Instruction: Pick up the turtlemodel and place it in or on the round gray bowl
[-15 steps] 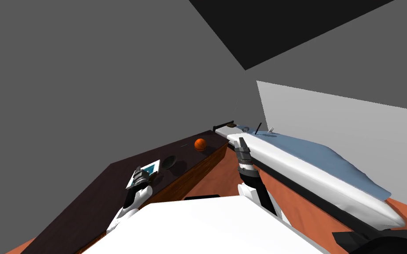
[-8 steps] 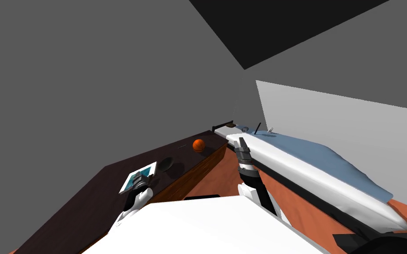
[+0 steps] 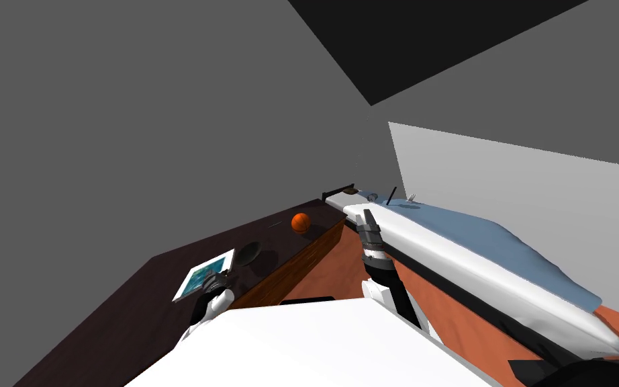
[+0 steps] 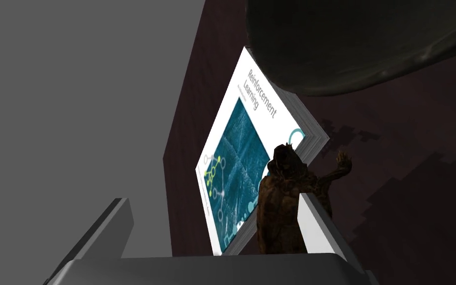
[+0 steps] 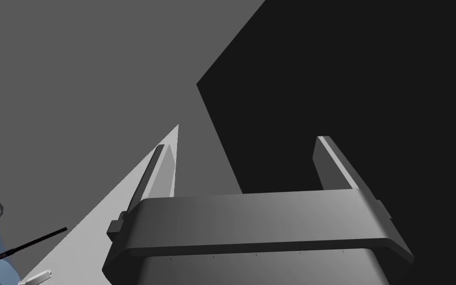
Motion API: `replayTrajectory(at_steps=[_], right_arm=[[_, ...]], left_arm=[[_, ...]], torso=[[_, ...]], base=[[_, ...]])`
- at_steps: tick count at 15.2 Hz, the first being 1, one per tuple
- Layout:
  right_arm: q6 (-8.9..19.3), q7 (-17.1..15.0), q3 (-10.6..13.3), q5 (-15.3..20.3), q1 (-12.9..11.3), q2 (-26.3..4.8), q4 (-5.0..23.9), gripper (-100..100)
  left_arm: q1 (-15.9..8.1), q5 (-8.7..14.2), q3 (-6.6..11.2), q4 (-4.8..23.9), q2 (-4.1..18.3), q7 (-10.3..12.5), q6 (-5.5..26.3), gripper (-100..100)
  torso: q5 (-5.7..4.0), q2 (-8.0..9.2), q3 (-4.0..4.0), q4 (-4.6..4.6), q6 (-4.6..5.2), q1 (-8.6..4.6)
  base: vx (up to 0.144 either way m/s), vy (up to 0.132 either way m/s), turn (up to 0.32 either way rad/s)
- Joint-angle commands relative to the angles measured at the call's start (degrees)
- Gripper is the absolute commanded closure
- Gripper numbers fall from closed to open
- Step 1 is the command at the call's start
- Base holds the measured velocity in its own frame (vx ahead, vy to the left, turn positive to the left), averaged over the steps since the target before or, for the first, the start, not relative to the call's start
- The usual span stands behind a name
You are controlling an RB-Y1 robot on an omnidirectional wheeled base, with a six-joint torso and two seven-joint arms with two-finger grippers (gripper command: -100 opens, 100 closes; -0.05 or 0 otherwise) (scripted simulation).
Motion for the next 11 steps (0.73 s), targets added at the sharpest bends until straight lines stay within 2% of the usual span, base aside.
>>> replayTrajectory(at_steps=[1, 6, 7, 9, 10, 11], right_arm=[[0.00, 0.00, 0.00, 0.00, 0.00, 0.00, 0.00, 0], [0.00, 0.00, -0.01, 0.00, 0.01, -0.01, 0.00, 0], [0.00, 0.00, -0.01, 0.00, 0.00, -0.01, 0.00, 0], [0.00, 0.00, -0.01, 0.00, 0.00, -0.01, 0.00, 0], [0.00, 0.00, -0.01, 0.00, 0.00, -0.01, 0.00, 0], [0.00, 0.00, -0.01, 0.00, 0.00, -0.01, 0.00, 0]], left_arm=[[-0.50, 0.37, 0.99, 2.48, 0.19, 0.23, 0.21, -100], [-1.30, 1.32, 4.18, 8.84, 0.31, 0.28, 1.31, -100], [-1.36, 1.16, 3.36, 7.85, 0.72, 0.63, 0.91, -100], [-1.29, 1.35, 4.12, 9.15, -0.27, 0.31, -1.22, -100], [-1.35, 1.29, 3.79, 9.00, 0.21, 0.54, -0.29, -100], [-1.36, 1.30, 3.84, 9.09, 0.14, 0.51, -0.59, 100]], torso=[[0.00, 0.00, 0.00, 0.00, 0.00, 0.00], [0.04, -0.10, -0.05, -0.02, -0.01, 0.20], [0.06, -0.08, -0.05, -0.02, -0.01, 0.27], [0.06, 0.01, 0.01, 0.00, 0.01, 0.30], [0.09, 0.00, 0.00, 0.01, 0.01, 0.46], [0.09, 0.03, 0.02, 0.01, 0.00, 0.44]], base=[[0.033, -0.006, -0.006], [0.060, 0.026, 0.005], [0.031, 0.038, 0.004], [0.038, 0.091, -0.097], [0.028, 0.083, -0.048], [-0.006, 0.010, -0.023]])
